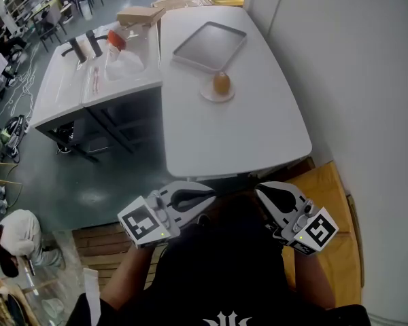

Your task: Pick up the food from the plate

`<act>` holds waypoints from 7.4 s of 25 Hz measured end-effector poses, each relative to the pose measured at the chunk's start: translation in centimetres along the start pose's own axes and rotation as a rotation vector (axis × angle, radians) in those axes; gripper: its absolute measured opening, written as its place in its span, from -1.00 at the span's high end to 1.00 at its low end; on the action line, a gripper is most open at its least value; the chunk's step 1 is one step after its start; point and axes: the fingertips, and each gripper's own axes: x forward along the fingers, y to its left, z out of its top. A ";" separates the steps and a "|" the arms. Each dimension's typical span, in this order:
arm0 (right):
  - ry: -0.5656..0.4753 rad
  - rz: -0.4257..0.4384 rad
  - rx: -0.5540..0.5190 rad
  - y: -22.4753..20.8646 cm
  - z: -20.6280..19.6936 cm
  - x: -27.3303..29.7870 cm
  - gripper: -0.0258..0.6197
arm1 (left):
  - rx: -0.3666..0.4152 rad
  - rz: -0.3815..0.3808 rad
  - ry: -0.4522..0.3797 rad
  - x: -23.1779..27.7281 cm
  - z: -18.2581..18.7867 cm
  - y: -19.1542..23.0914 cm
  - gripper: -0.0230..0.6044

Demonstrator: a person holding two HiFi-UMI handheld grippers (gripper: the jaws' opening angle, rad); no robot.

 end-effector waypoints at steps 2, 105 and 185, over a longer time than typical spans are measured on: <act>0.000 -0.034 0.000 -0.5 0.3 0.1 0.92 | -0.009 -0.001 -0.002 -0.3 -0.1 0.5 0.90; 0.584 -0.145 0.030 -40.8 -21.3 33.8 -0.41 | -0.170 0.141 0.106 12.2 -6.9 41.3 0.90; -0.046 0.027 -0.155 -9.5 6.1 -4.5 -0.39 | 0.123 0.068 0.003 12.8 6.7 -1.5 0.90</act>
